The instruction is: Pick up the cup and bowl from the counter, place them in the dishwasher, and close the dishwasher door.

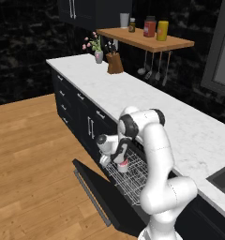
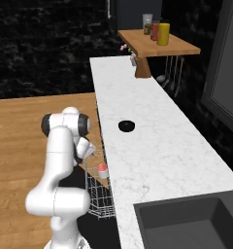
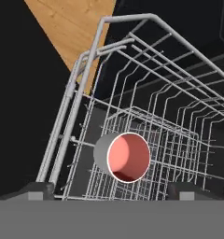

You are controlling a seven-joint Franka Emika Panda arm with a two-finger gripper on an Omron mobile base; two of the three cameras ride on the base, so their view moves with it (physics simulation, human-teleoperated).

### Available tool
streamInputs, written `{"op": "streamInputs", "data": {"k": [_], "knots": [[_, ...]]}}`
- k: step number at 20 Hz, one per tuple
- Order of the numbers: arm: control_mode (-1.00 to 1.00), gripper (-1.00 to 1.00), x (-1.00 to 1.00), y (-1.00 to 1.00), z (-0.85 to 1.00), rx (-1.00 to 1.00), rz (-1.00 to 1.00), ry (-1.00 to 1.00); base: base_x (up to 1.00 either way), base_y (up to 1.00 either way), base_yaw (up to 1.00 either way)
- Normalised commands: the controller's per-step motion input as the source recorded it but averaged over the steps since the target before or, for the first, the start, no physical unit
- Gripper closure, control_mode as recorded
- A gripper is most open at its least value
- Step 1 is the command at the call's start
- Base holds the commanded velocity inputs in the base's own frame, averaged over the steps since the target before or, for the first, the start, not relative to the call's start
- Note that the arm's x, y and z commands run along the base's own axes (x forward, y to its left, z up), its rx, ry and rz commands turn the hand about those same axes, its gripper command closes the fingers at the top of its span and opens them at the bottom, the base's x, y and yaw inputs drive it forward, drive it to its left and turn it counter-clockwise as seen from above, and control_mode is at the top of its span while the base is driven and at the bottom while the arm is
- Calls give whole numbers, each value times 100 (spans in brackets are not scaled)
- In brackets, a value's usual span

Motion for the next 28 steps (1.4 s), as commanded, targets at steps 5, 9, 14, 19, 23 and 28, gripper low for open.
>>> {"op": "streamInputs", "data": {"k": [5,9,14,19,23,28], "knots": [[-100,-100,-70,39,92,0,5,-18,0,0,0],[-100,-100,-58,10,100,0,0,-22,0,0,0],[-100,-100,-30,2,100,0,0,-15,0,0,0],[-100,-100,-5,0,100,4,0,-3,0,0,0],[-100,-100,2,0,100,4,0,0,0,0,0],[-100,-100,22,0,100,2,0,5,0,0,0]]}}
